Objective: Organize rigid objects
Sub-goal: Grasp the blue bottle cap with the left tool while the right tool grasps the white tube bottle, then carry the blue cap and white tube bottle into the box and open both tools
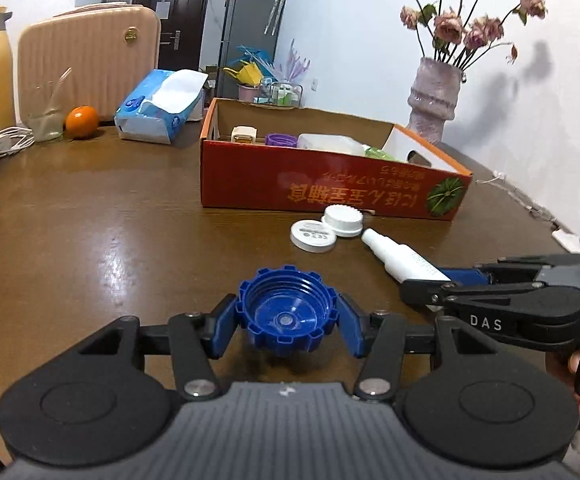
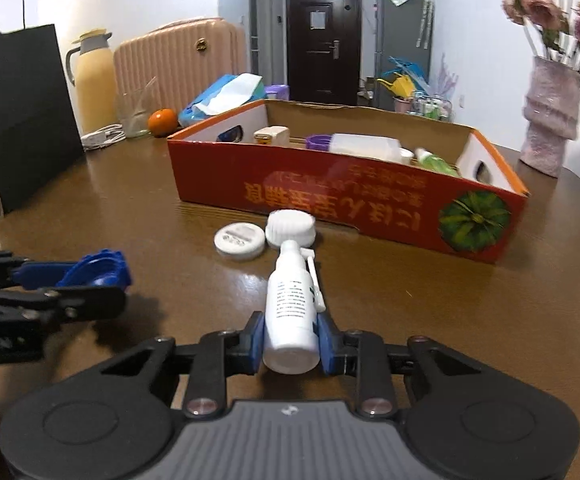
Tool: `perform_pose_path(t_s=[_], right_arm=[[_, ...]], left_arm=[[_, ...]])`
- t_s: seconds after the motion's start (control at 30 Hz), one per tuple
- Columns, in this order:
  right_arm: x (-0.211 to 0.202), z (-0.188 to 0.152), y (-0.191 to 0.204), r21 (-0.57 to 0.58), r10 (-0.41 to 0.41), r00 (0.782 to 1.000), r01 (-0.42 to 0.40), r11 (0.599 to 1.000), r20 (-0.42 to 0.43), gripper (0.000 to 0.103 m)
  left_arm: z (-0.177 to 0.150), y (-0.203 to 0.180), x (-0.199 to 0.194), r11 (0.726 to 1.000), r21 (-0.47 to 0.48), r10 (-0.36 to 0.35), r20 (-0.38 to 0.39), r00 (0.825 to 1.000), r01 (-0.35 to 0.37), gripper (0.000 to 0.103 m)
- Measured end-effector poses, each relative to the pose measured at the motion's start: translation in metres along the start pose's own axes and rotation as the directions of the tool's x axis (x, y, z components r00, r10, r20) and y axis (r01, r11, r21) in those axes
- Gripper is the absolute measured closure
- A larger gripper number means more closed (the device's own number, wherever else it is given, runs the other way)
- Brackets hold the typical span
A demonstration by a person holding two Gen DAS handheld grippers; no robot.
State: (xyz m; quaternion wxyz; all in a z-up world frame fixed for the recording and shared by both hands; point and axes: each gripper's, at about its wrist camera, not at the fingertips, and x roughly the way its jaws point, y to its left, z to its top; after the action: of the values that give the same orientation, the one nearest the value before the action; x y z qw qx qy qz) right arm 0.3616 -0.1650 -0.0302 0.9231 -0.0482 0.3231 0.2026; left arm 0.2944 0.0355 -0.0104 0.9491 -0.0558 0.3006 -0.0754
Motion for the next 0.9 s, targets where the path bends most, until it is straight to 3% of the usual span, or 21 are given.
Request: perform_pose_path(t_s=[0.3,0.43,0.53,0.63,0.73,0.9], right_arm=[[-0.048,-0.017,-0.011,0.047,0.014,0.995,-0.019,0.999,0.098,0.076],[-0.062,-0.021,-0.024,0.078,0.030,0.987,-0.042,0.996,0.155,0.076],[-0.061,-0.020,-0.028,0.133,0.014,0.992,-0.030,0.991,0.123,0.076],[-0.081,-0.021,-0.022,0.118,0.061,0.979,-0.085,0.989,0.195,0.076],[-0.088,-0.019,-0.022,0.108,0.038,0.978,-0.061,0.992,0.204,0.076],[-0.093,-0.021,-0.029,0.152,0.013,0.974,-0.049,0.987,0.226,0.076]], left_arm=[[0.004,-0.033,-0.030,0.999,0.052,0.012,0.057,0.998,-0.015,0.049],[0.011,-0.045,-0.031,1.000,0.019,0.001,0.051,0.999,-0.002,0.049],[0.022,-0.054,-0.046,1.000,0.024,-0.021,0.073,0.997,0.020,0.049],[0.025,-0.057,-0.069,1.000,0.018,-0.017,0.162,0.987,0.014,0.049],[0.020,-0.050,-0.075,0.999,-0.018,-0.037,0.160,0.986,0.041,0.049],[0.013,-0.050,-0.061,1.000,0.005,-0.012,0.109,0.994,0.011,0.049]])
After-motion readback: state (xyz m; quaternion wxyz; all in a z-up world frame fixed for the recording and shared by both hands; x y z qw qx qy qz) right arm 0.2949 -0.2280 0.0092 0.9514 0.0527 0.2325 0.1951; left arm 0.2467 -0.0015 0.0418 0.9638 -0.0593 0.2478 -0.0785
